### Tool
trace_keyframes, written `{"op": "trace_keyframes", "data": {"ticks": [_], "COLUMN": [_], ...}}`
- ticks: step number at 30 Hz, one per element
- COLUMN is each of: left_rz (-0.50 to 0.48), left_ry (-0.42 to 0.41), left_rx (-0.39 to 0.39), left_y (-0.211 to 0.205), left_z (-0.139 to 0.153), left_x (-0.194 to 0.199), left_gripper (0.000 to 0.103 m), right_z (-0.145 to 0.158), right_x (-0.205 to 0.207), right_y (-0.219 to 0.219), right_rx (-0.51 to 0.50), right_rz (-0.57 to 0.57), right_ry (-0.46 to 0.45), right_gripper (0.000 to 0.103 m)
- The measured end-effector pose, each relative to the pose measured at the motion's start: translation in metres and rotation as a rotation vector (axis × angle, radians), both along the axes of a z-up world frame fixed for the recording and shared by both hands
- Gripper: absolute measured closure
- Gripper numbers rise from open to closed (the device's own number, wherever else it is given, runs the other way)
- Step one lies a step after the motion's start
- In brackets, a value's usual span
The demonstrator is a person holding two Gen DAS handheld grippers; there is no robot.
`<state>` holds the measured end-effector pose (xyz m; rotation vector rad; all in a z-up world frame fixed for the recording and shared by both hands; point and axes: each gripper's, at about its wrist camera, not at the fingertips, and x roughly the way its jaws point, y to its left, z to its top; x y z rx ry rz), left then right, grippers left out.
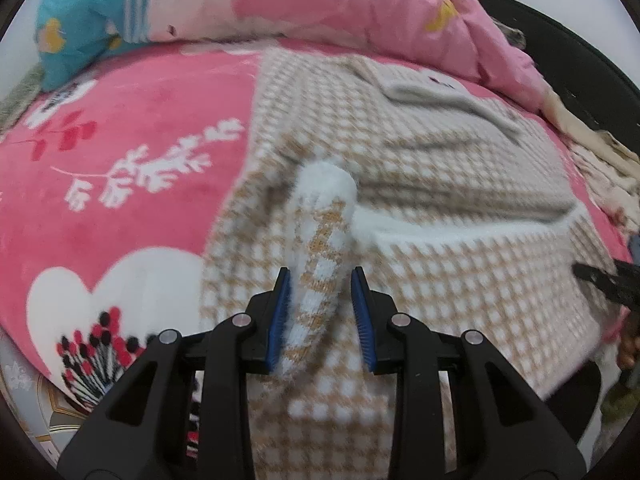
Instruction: Fold large clothes
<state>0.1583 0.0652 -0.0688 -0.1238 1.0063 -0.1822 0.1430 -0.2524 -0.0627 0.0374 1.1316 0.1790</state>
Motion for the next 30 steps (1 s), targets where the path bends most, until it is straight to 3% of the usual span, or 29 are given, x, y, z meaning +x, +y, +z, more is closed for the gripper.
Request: {"op": "trace_keyframes", "data": {"ticks": [11,30], "left_rz": [-0.021,-0.012], "left_ry": [-0.023,-0.027], "left_rx": [0.161,0.166], "left_y": [-0.02,-0.02], "left_z": [-0.009,-0.01], "left_x": [-0.006,-0.008], "left_gripper": [0.073,0.073], "right_z": [0.004,0.007], "right_x": [-0.002,0.004], "right_y": [0.011,0.021], "right_rx": [-0.067,-0.174], "right_rz": [-0.017,-0.019], "right_ry": [-0.023,-0.071], "right_gripper": [0.068,0.068]}}
